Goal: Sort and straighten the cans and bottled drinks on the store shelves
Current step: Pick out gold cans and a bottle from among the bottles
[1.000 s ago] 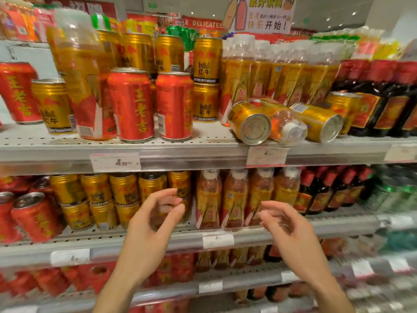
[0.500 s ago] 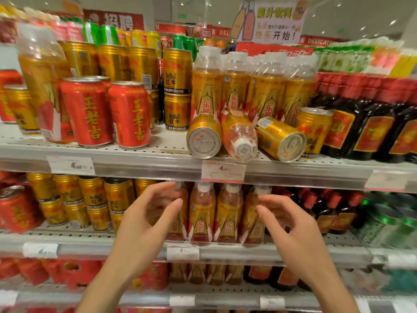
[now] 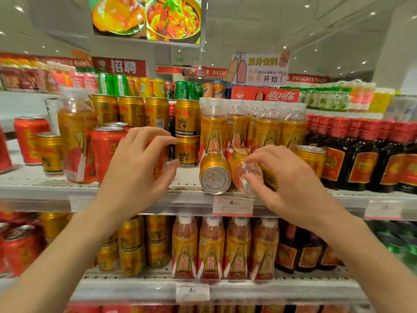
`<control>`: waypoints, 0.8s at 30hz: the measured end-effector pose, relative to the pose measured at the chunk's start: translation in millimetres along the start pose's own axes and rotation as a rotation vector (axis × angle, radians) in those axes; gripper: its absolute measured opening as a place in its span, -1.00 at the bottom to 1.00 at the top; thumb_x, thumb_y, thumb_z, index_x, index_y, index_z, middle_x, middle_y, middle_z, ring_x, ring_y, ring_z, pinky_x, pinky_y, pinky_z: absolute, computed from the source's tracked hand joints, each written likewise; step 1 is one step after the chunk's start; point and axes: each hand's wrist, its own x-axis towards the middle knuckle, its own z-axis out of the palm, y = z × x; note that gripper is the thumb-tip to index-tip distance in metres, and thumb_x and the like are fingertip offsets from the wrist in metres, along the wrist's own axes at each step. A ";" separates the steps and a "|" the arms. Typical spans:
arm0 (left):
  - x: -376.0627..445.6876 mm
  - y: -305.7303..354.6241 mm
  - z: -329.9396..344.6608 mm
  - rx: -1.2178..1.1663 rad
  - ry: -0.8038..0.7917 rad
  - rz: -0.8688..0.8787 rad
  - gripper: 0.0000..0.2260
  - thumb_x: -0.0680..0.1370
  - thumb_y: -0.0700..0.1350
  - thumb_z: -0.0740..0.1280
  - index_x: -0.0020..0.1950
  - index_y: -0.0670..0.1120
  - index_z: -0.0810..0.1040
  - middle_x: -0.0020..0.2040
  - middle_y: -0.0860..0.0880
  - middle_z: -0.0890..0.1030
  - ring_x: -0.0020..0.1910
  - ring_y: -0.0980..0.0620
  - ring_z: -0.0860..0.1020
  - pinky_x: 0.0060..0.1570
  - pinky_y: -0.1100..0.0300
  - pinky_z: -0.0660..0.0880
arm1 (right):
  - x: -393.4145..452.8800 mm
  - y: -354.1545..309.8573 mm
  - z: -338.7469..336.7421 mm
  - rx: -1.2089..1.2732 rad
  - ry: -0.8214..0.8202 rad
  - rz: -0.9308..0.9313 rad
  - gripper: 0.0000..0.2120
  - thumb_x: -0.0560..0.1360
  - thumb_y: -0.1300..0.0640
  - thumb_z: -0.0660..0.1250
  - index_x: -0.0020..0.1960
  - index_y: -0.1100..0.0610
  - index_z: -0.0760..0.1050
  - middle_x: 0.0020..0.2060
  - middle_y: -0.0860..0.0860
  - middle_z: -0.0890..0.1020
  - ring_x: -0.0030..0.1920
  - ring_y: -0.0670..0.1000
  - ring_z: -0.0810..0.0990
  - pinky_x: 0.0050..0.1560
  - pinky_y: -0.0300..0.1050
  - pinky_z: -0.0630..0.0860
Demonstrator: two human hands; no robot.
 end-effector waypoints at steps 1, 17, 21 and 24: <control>5.8 -5.6 0.0 0.057 -0.021 0.017 -0.63 0.53 -0.01 0.37 0.27 -0.15 0.57 0.25 -0.13 0.55 0.27 -0.17 0.46 0.26 -0.05 0.39 | 9.3 -2.5 3.4 -0.020 -0.056 -0.035 -0.61 0.55 -0.09 0.29 0.27 0.11 0.55 0.16 -0.02 0.60 0.20 -0.01 0.54 0.22 -0.05 0.54; 12.5 -46.1 16.5 0.063 -0.102 -0.061 -0.59 0.50 -0.02 0.31 0.35 -0.05 0.53 0.25 0.00 0.55 0.25 -0.06 0.43 0.20 0.03 0.34 | 52.9 -7.6 37.6 0.042 -0.265 -0.119 -0.32 0.43 -0.17 0.47 0.46 -0.03 0.33 0.31 -0.12 0.53 0.28 -0.08 0.49 0.28 -0.07 0.52; 12.1 -43.9 19.1 0.038 -0.080 -0.081 -0.60 0.50 -0.04 0.31 0.34 -0.04 0.54 0.25 0.02 0.54 0.25 -0.03 0.40 0.21 0.09 0.28 | 74.4 -5.7 31.1 0.275 -0.242 0.126 -0.44 0.46 -0.19 0.45 0.36 -0.08 0.32 0.12 -0.12 0.61 0.03 -0.10 0.62 0.06 -0.18 0.59; 11.5 -43.8 20.4 0.013 -0.068 -0.094 -0.62 0.51 -0.06 0.32 0.33 -0.03 0.53 0.25 0.03 0.54 0.27 -0.04 0.40 0.23 0.07 0.29 | 87.7 -6.7 39.7 0.324 -0.269 0.188 -0.64 0.53 -0.20 0.37 0.22 -0.08 0.41 0.08 -0.18 0.57 0.00 -0.14 0.59 -0.01 -0.22 0.54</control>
